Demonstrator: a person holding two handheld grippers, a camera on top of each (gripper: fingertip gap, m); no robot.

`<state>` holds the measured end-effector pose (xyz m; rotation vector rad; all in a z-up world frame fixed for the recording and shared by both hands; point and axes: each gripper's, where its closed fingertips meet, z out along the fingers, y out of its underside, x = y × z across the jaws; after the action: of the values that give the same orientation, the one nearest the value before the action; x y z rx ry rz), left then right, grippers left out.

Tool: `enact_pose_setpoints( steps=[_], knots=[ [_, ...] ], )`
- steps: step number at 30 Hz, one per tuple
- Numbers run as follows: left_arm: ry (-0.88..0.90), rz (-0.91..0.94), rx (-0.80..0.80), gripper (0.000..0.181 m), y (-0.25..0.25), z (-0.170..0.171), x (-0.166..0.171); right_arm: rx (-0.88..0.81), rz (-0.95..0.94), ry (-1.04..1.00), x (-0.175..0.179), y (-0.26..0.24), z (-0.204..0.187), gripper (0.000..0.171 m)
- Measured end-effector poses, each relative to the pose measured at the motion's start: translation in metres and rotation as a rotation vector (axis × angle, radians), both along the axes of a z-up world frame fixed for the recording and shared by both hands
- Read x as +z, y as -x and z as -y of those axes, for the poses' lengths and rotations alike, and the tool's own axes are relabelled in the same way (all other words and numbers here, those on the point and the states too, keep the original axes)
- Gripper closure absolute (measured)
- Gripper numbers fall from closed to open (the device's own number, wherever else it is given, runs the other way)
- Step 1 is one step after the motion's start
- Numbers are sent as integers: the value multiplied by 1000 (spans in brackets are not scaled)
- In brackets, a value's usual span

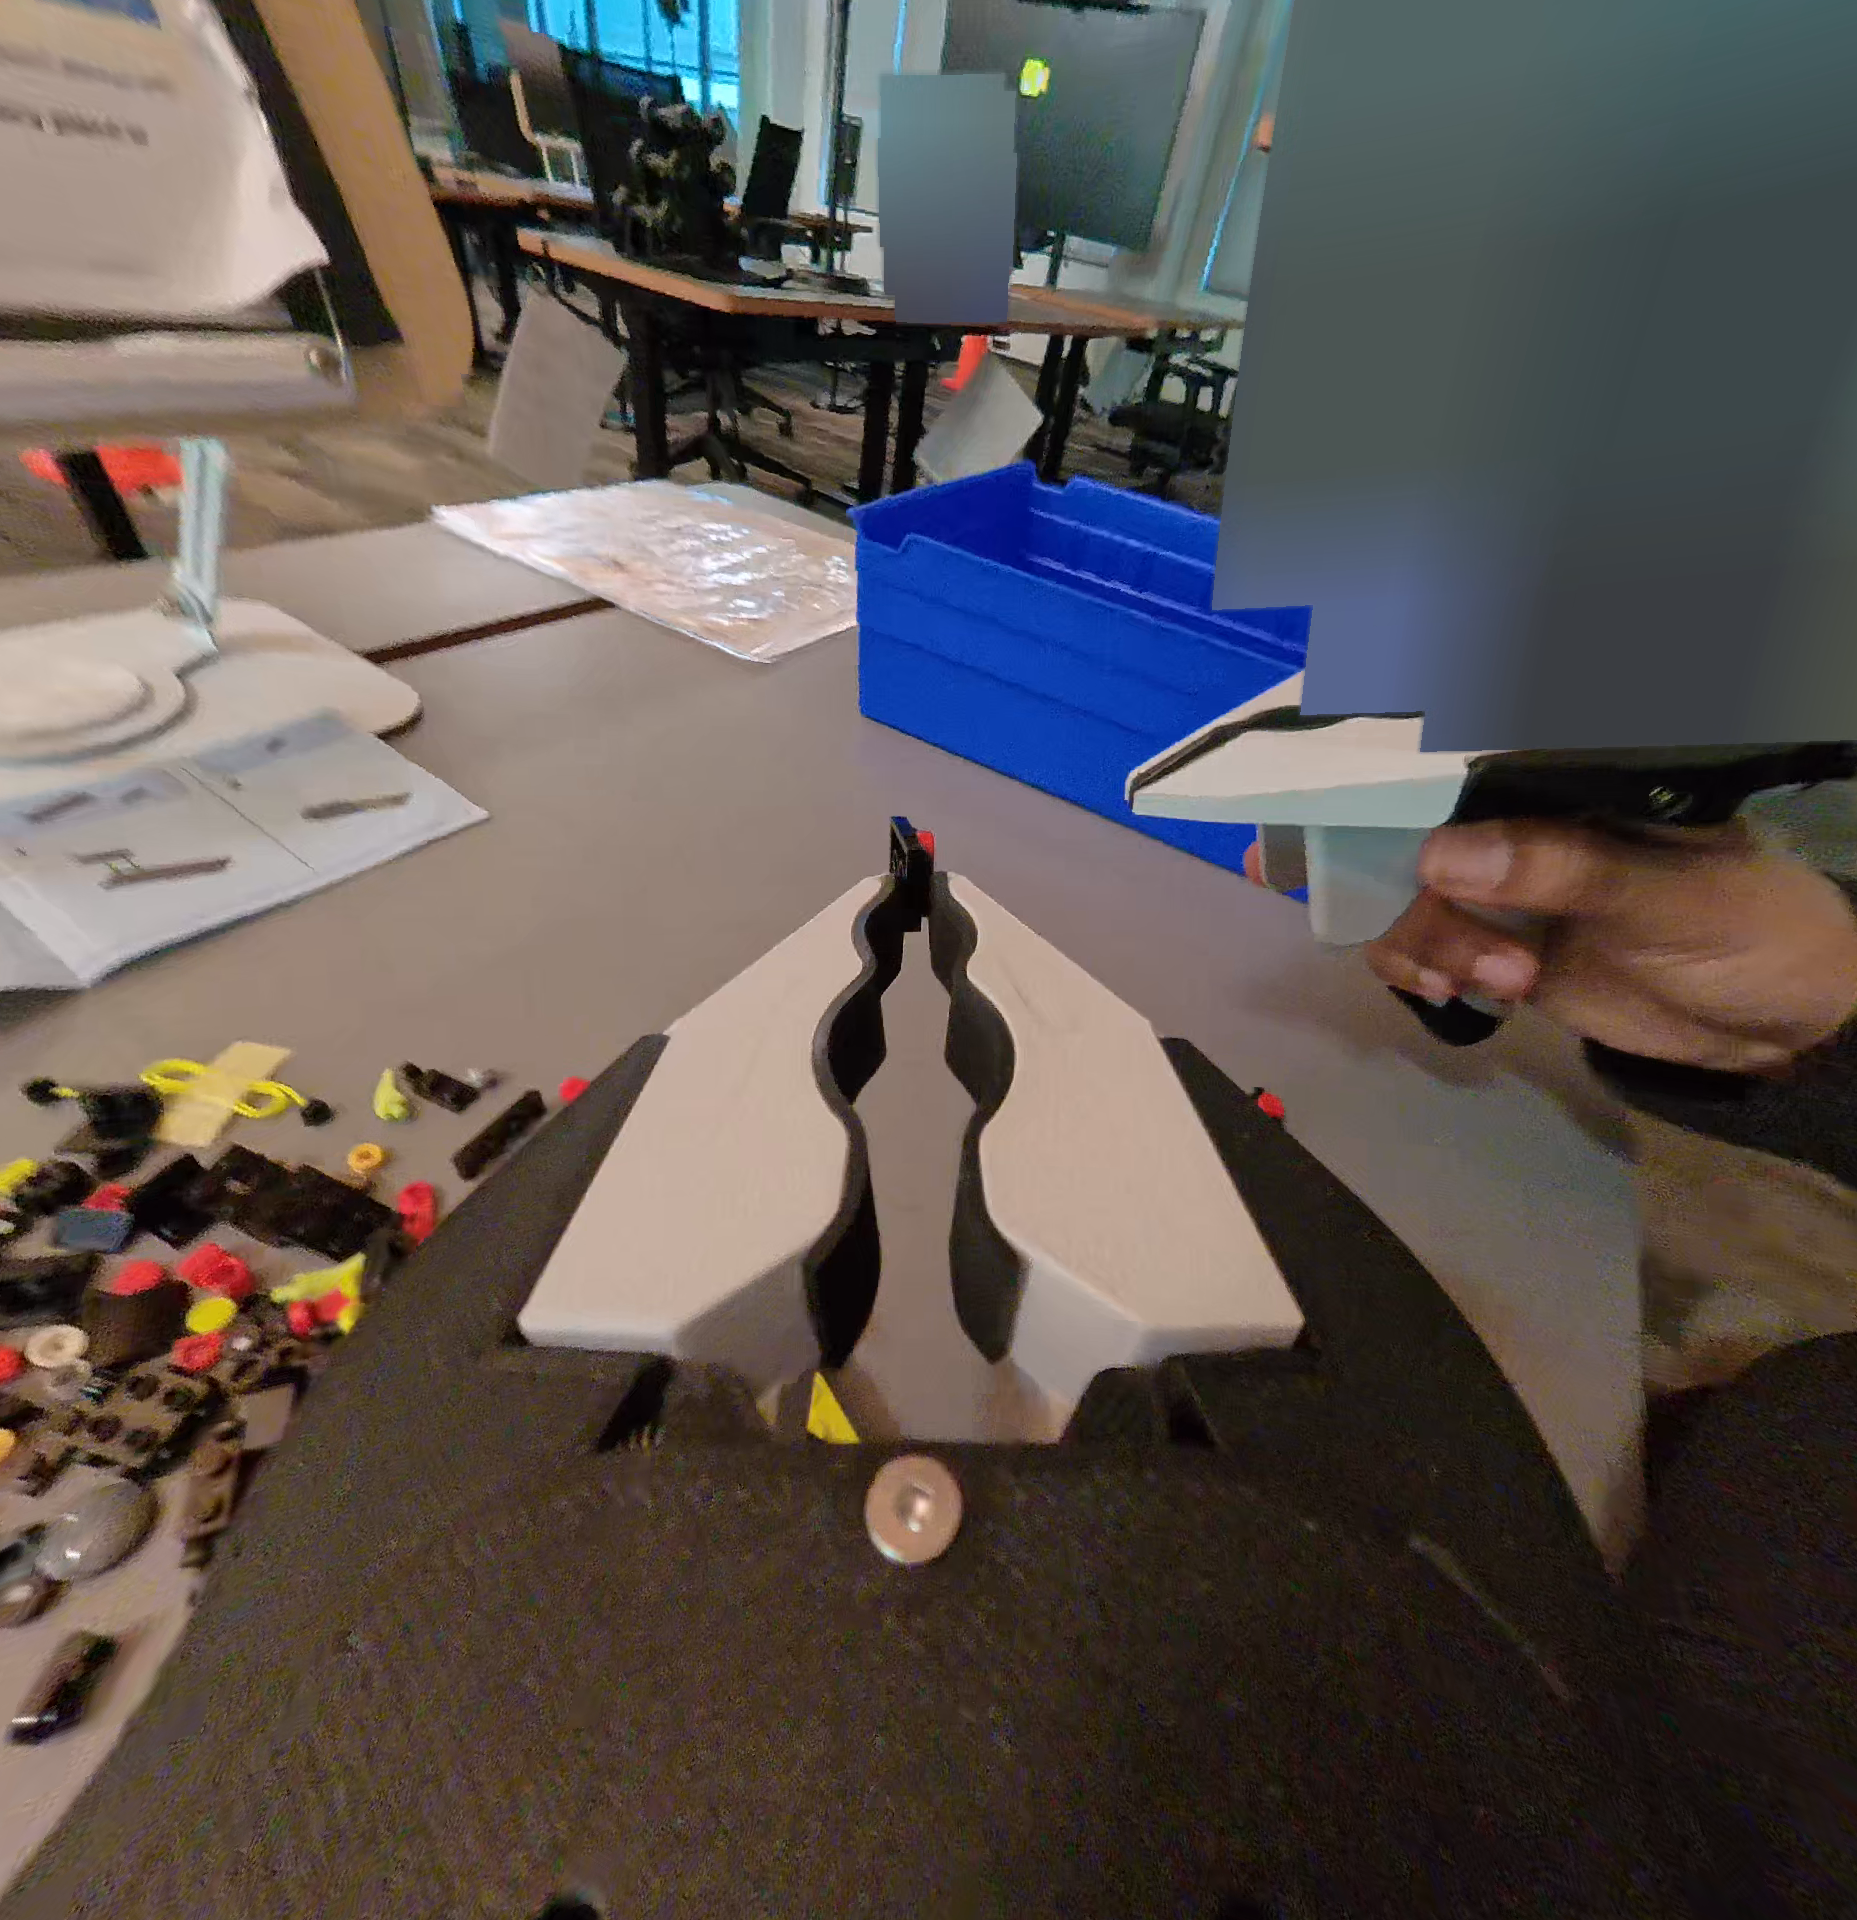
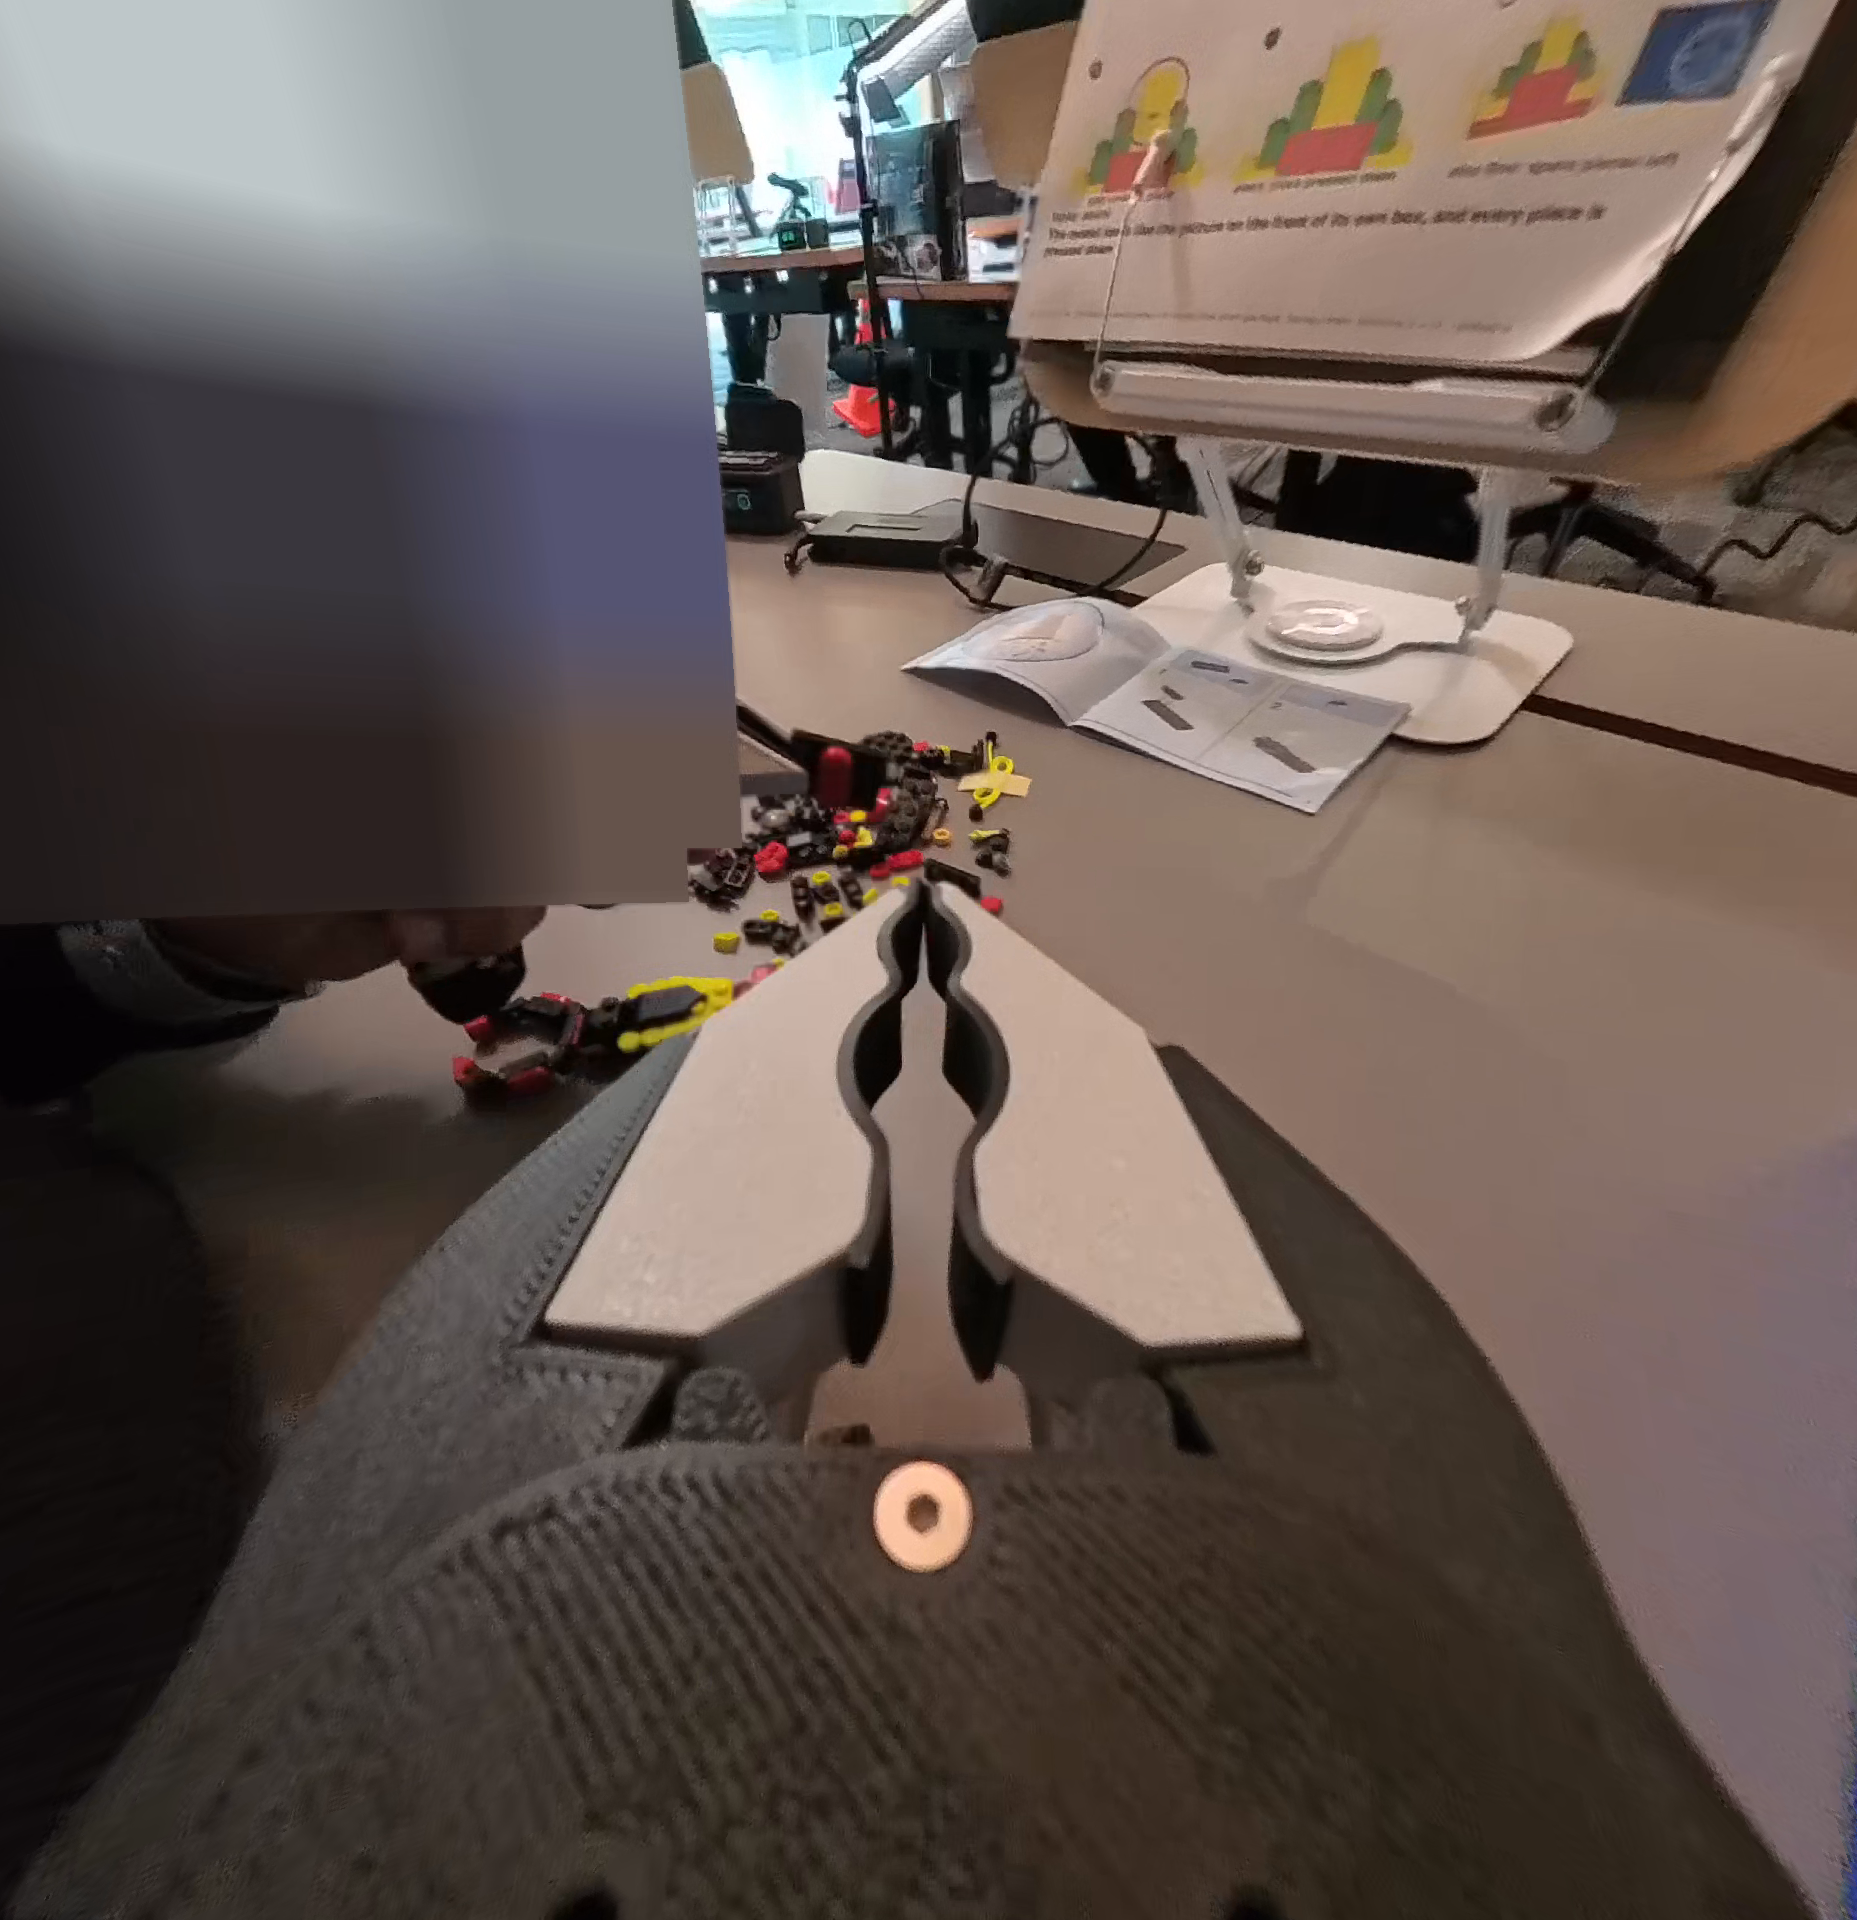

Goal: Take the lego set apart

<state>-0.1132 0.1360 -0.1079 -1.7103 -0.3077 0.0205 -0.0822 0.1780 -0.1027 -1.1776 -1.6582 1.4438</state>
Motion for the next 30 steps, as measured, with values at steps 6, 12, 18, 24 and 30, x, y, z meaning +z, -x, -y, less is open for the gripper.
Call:
enact_pose_setpoints(
  steps=[6,12,18,24,30],
  knots=[
    [146,145,-142,180,-19,-7,-36,105,247,-19,-47,-3,-5,135],
    [179,555,-298,180,-48,-10,-51,401,195,-212,-55,-27,39,130],
    [124,869,-388,181,-49,-3,-49,369,147,-486,-75,-26,39,129],
    [210,834,-454,181,-67,-3,-57,408,106,-412,-65,-28,46,145],
    [236,697,-337,155,-52,-6,-64,351,231,-353,-78,-23,29,156]
  ],
)
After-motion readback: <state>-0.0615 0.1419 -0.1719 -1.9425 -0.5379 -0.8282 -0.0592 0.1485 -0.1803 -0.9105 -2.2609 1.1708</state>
